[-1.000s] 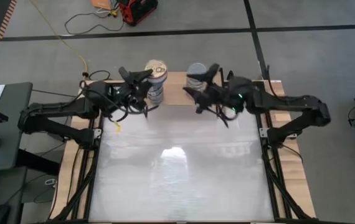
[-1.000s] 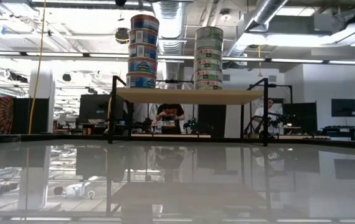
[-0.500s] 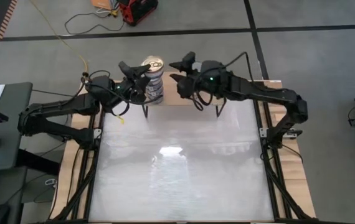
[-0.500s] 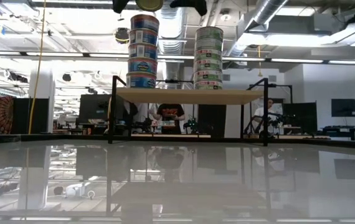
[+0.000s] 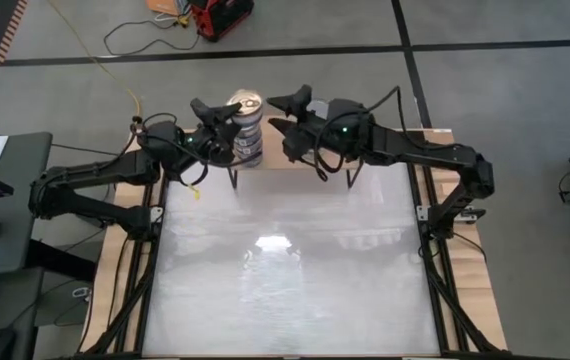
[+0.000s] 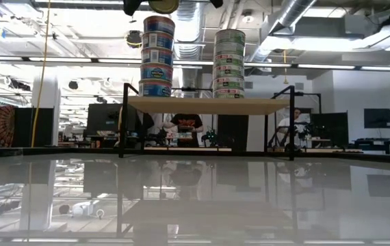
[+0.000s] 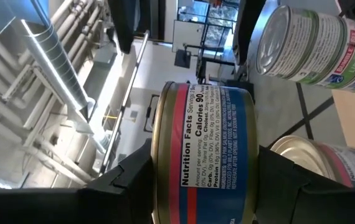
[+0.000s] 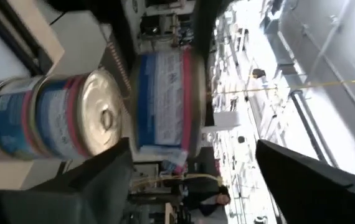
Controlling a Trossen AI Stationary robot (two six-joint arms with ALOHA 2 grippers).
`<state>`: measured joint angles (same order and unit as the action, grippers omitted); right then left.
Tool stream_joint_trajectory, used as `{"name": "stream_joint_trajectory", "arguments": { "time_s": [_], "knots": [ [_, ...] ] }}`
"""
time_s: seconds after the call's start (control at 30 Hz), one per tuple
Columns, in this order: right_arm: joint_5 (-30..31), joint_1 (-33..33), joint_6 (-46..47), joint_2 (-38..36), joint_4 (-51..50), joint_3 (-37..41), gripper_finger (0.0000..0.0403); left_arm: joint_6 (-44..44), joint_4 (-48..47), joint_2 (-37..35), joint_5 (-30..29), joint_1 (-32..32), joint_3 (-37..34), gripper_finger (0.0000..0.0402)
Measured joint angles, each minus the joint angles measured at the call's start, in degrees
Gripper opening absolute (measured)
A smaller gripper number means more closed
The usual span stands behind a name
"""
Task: Stack canned seafood by type on shelf
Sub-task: Stack the blue tuna can on top of the other blue tuna can on the shelf
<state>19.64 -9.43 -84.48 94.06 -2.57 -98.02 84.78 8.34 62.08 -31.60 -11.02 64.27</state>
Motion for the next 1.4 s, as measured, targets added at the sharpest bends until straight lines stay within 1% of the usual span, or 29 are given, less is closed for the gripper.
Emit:
{"name": "stream_joint_trajectory", "arguments": {
  "time_s": [0.03,0.1,0.2,0.3,0.4,0.47,0.53,0.63,0.8,1.0,1.03,1.27,1.4],
  "knots": [
    [0.0,0.1,0.0,0.0,0.3,0.0,0.0388,0.0,0.0,0.0,0.1,0.0,0.0,0.0196],
    [-0.1,0.5,0.0,0.0,0.3,0.0,0.0394,0.2,0.0,0.0,1.0,0.0,0.0,0.0196],
    [-1.8,0.5,-0.1,0.6,0.3,0.0,0.038,0.2,0.1,0.0,2.9,0.0,0.0,0.0196],
    [-2.3,0.4,-0.1,1.0,1.1,0.1,0.0369,0.0,0.9,0.0,4.0,0.1,0.0,0.0196],
    [-3.2,0.3,-0.1,1.9,2.3,-0.1,0.0365,0.0,2.0,0.0,4.7,0.4,0.0,0.0196],
    [-3.2,0.2,-0.1,2.3,2.0,0.0,0.0364,0.0,1.9,0.0,6.5,0.7,0.0,0.0196],
    [-3.3,-0.1,-0.2,3.1,4.0,0.0,0.0363,0.2,1.7,0.0,7.8,1.1,0.0,0.0196],
    [-3.3,-0.6,-0.5,3.6,5.9,0.0,0.0352,0.9,1.7,0.0,8.1,1.4,0.0,0.0197],
    [-3.3,-1.7,-1.3,4.0,6.2,0.0,0.0304,1.1,1.5,0.0,8.0,1.4,0.0,0.0197],
    [-3.5,-2.4,-1.4,4.2,6.1,0.0,0.0225,1.3,1.5,0.0,8.2,1.5,0.1,0.0197],
    [-3.6,-2.5,-1.3,4.2,6.0,0.0,0.0216,1.5,1.4,0.0,7.8,1.5,0.1,0.0197],
    [-4.8,-3.1,-1.3,4.2,5.9,0.0,0.0215,-1.3,0.4,0.0,4.4,1.5,0.1,0.0197],
    [-5.0,-3.8,-1.7,4.4,6.0,0.1,0.0215,-6.3,0.0,0.2,-1.2,2.8,0.1,0.021]
  ]
}}
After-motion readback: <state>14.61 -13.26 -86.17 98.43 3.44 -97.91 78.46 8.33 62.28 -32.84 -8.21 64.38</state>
